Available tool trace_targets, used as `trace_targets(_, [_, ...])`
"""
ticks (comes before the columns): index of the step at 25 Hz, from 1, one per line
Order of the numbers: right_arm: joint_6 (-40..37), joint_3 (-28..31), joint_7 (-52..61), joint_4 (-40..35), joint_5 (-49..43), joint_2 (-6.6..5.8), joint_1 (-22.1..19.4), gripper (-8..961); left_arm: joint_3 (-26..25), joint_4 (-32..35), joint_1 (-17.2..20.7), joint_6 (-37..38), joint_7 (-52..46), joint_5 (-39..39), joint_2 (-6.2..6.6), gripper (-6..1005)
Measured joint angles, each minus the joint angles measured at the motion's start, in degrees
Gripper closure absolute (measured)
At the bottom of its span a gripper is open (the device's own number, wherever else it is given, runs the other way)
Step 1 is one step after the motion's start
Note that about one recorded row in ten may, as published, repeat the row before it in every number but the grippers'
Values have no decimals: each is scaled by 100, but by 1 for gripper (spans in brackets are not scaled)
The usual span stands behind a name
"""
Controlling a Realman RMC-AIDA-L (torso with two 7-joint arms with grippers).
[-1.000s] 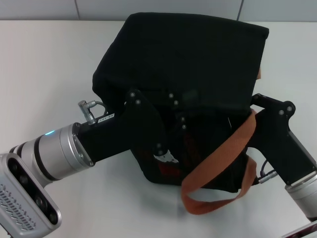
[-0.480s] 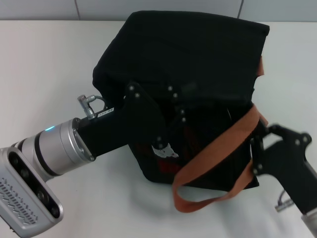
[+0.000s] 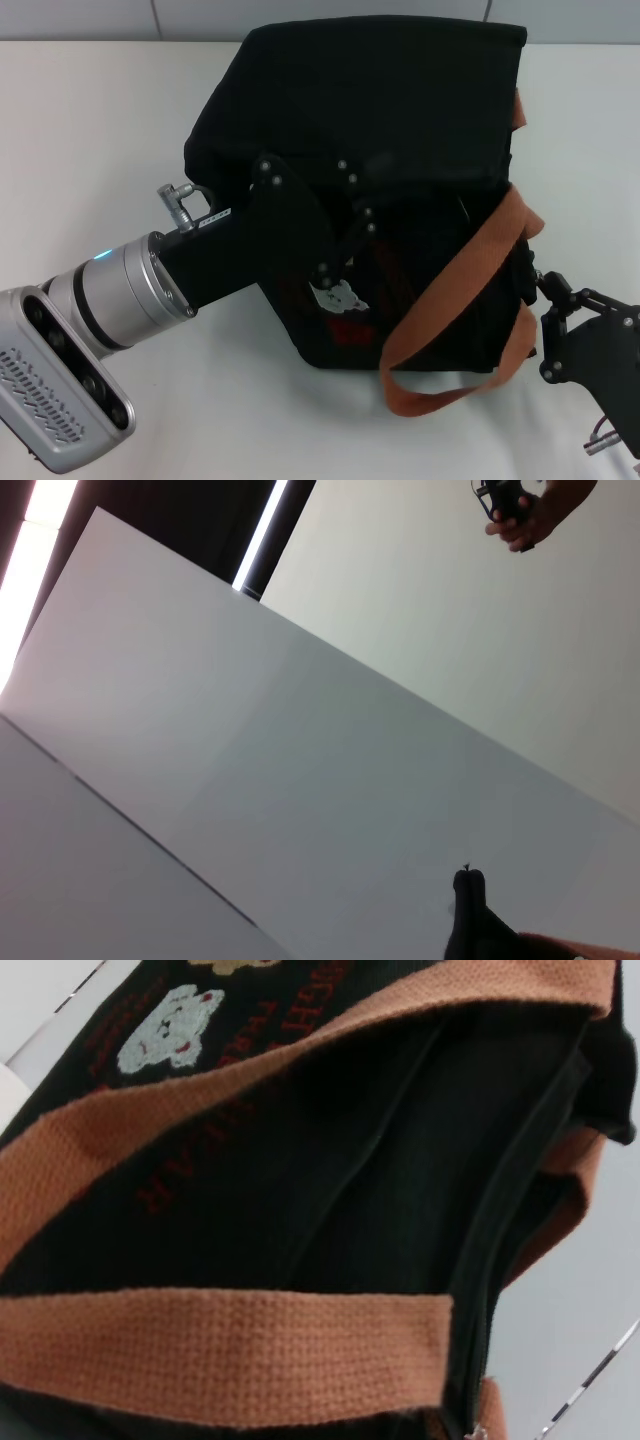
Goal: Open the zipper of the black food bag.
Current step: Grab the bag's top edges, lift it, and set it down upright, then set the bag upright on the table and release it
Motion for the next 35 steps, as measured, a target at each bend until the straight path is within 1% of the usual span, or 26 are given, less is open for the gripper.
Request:
trace_targets(2, [-102, 0, 15, 0, 6, 0, -23, 927, -87, -50, 28, -27, -2, 0, 0, 819])
trace_targets(3, [-314, 14, 88, 0, 12, 0, -88, 925, -300, -158, 84, -63, -5, 1, 0, 819])
trace_targets(4, [-314, 14, 88, 0, 12, 0, -88, 923, -300, -158, 84, -63, -5, 1, 0, 818])
trace_targets(6, [-667, 74, 280, 0, 17, 0, -177, 919, -684, -363, 192, -106, -92, -1, 1, 817])
trace_targets(7, [-892, 139, 468, -1, 18, -7, -231, 881, -899, -483, 262, -131, -196, 0, 1, 817])
trace_targets(8, [-1350, 260, 961, -35, 20, -31, -303, 843, -1369, -696, 448, -195, -678, 0, 0, 816])
trace_targets(9, [-1350, 260, 961, -35, 20, -31, -303, 804, -1369, -696, 448, -195, -678, 0, 0, 816])
trace_targets(11, [-1817, 335, 1672, -190, 21, -49, -341, 728, -1677, -851, 700, -226, -1246, 16, 1, 815])
trace_targets(12, [-2040, 341, 2125, -334, 20, -50, -347, 688, -1718, -898, 782, -229, -1352, 25, 1, 814])
trace_targets(13, [-2250, 339, 2558, -484, 19, -50, -342, 648, -1762, -981, 939, -240, -1462, 37, 0, 814])
trace_targets(15, [-2654, 281, 3807, -931, -41, -51, -274, 567, -1806, -1064, 1183, -270, -1557, 36, 0, 813])
trace_targets(16, [-2654, 281, 3807, -931, -41, -51, -274, 527, -1826, -1074, 1284, -295, -1675, 35, -1, 812])
trace_targets(17, [-2757, 246, 4235, -1096, -100, -53, -224, 487, -1873, -1051, 1396, -355, -1938, 19, 0, 812])
trace_targets(18, [-2875, 155, 4907, -1428, -270, -53, -110, 470, -1976, -994, 1543, -589, -2627, -9, 0, 812])
trace_targets(19, [-2875, 155, 4907, -1428, -270, -53, -110, 452, -1976, -994, 1543, -589, -2627, -9, 0, 811])
trace_targets(22, [-2934, 28, 5479, -1736, -527, -54, 55, 400, -1993, -834, 1582, -1066, -3420, 83, 3, 810])
trace_targets(25, [-2971, -140, 5907, -1992, -795, -60, 234, 348, -1827, -628, 1447, -1336, -3718, 405, 9, 808])
trace_targets(27, [-2977, -241, 6143, -2130, -929, -61, 339, 313, -1817, -583, 1400, -1381, -3821, 448, 11, 807])
trace_targets(28, [-2980, -403, 6454, -2302, -1094, -61, 459, 296, -1805, -496, 1383, -1279, -3849, 509, 23, 807])
trace_targets(31, [-2957, -570, 6712, -2463, -1221, -62, 573, 286, -1802, -342, 1378, -1115, -3947, 639, 41, 805])
trace_targets(33, [-2895, -703, 6887, -2581, -1307, -62, 672, 279, -1801, -33, 1379, -913, -4205, 877, 52, 804])
trace_targets(34, [-2843, -758, 6950, -2621, -1326, -62, 710, 248, -1801, 125, 1385, -819, -4363, 1003, 54, 804])
trace_targets(35, [-2807, -787, 6979, -2642, -1332, -62, 726, 216, -1801, 348, 1399, -687, -4566, 1151, 57, 757])
